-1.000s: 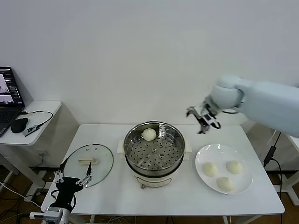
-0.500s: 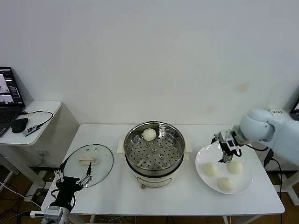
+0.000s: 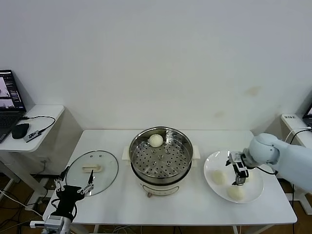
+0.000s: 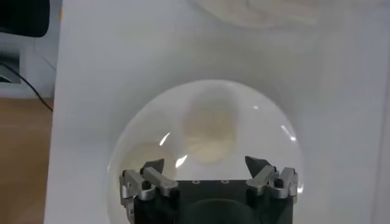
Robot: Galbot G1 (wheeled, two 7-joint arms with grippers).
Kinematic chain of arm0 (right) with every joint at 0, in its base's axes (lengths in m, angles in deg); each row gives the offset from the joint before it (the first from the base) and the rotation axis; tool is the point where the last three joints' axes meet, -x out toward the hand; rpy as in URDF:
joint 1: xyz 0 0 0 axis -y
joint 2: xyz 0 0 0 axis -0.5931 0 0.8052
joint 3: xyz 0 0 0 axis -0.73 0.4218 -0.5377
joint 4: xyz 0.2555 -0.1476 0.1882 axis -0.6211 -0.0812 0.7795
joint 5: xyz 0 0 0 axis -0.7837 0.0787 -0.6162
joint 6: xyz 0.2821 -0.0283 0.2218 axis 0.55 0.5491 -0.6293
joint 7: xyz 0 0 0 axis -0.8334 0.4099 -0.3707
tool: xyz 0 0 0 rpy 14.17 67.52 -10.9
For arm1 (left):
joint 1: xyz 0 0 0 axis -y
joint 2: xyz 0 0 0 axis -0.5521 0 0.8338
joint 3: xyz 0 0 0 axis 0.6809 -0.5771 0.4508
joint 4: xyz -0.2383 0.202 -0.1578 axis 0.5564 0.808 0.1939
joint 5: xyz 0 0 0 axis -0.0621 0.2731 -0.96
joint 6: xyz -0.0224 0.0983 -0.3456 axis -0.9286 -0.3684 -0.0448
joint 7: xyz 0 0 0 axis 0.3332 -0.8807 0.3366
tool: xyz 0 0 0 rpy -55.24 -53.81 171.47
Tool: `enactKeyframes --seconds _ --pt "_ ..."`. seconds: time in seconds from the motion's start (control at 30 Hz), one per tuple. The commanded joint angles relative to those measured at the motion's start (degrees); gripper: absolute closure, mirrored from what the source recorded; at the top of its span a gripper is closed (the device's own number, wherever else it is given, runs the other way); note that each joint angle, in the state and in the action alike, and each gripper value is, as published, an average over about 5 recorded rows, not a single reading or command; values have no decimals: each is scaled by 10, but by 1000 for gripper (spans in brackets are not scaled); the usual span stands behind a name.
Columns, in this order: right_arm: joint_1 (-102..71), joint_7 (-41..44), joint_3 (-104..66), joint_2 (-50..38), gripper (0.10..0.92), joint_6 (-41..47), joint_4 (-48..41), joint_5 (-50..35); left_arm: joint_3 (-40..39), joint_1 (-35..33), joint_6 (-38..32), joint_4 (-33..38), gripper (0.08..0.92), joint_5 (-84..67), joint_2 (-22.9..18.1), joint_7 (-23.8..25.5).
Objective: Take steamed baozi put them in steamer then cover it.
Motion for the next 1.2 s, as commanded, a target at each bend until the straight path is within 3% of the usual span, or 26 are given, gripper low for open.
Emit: enactKeyframes --seconds 0.03,0.53,0.93,1.2 --pt "-58 1 -40 61 203 -21 -90 22 1 0 1 -1 177 0 1 0" --pt "-61 -13 -40 112 215 -17 -124 23 9 -2 0 -1 177 0 3 0" --pt "-43 2 -39 103 357 -8 -115 -1 10 -3 0 3 177 0 2 0" --pt "50 21 -11 63 410 1 -79 -31 9 2 1 5 177 -1 2 0"
